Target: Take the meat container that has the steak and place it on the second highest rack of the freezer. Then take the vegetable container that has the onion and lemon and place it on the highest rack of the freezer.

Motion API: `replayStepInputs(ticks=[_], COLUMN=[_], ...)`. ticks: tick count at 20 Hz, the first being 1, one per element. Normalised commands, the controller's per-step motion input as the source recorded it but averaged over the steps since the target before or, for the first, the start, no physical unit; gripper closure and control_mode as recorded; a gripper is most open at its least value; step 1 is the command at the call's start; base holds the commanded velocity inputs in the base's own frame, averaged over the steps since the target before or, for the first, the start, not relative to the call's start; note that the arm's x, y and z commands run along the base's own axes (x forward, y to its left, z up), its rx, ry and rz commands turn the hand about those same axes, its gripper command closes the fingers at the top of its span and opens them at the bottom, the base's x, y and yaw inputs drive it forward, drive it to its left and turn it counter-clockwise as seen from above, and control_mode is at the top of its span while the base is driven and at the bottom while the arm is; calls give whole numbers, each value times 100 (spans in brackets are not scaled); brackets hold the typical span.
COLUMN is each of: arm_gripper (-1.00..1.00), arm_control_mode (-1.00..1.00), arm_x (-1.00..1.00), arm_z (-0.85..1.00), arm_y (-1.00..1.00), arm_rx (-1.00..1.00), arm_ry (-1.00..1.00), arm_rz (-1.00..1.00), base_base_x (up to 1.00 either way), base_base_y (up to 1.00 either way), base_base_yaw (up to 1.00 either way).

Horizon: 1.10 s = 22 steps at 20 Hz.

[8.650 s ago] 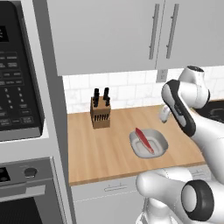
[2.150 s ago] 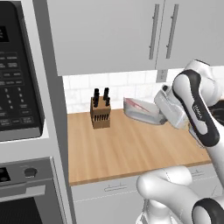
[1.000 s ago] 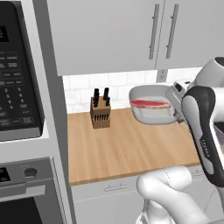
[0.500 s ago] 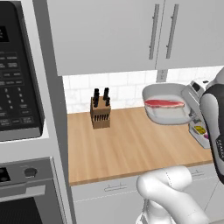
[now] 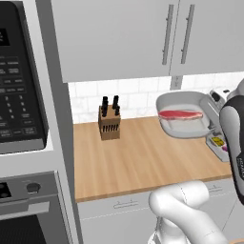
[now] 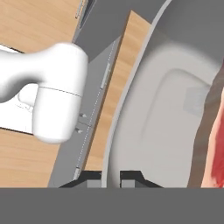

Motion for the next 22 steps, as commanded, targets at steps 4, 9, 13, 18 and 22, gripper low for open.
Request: replayStepInputs(ticks=[4,9,13,18,22], arm_gripper=[100,100,100,100,100], arm_control_mode=[-100,-100,-100,100,100], arm_x=[0,0,0,-1,0], arm_z=[0,0,0,0,0], arm_y=[0,0,0,0,0], arm_rx=[-2,-1,0,0,0], arm_ry=[-3,-3,0,0,0], arm_rz=[0,0,0,0,0], base_base_x=[0,0,0,-1,-68], base_base_y=[0,0,0,0,-6], base_base_yaw=[0,0,0,0,-3])
